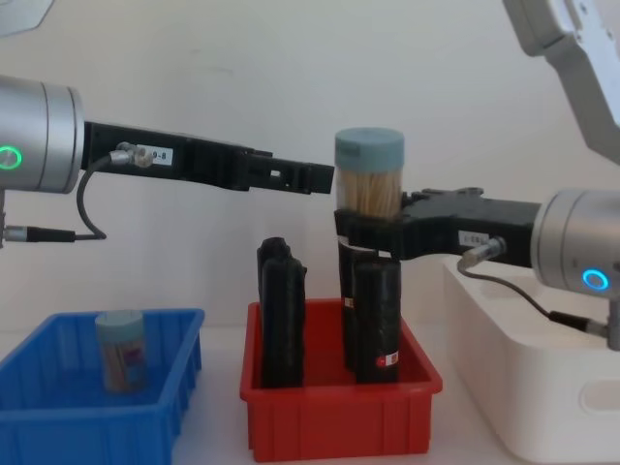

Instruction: Pick the cotton swabs from the blue box and place them into the white box.

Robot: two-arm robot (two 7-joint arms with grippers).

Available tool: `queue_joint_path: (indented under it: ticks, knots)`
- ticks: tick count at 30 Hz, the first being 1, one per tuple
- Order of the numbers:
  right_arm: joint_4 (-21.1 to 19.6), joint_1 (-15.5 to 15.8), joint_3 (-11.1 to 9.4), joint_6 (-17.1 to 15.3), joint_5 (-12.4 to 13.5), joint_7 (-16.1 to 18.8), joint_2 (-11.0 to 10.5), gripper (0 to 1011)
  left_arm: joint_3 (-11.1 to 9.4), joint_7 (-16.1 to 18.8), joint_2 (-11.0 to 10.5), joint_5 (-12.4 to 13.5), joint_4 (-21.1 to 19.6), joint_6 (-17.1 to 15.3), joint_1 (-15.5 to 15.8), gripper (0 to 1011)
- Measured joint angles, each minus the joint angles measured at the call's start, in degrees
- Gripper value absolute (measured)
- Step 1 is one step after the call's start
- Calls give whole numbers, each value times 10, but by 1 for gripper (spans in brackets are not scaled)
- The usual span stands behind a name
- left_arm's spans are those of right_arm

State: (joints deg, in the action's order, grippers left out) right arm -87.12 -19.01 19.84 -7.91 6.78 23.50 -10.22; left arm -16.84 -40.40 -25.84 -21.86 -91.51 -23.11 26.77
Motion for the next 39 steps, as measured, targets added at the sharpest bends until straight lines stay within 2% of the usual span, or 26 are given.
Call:
queue_joint_path:
  ticks: [12, 21, 31, 39]
  knots:
    - [-31, 31, -28, 0, 40, -80, -30, 622, 0, 0, 0, 0, 0, 0, 0, 1000]
    - [-35, 41, -48, 0, 59, -134, -46, 622, 0, 0, 0, 0, 0, 0, 0, 999]
    - [5, 28, -74, -15, 75, -190, -57, 622, 0, 0, 0, 0, 0, 0, 0, 1000]
    - [58, 1, -83, -32, 78, -201, -55, 622, 0, 0, 0, 0, 0, 0, 0, 1000]
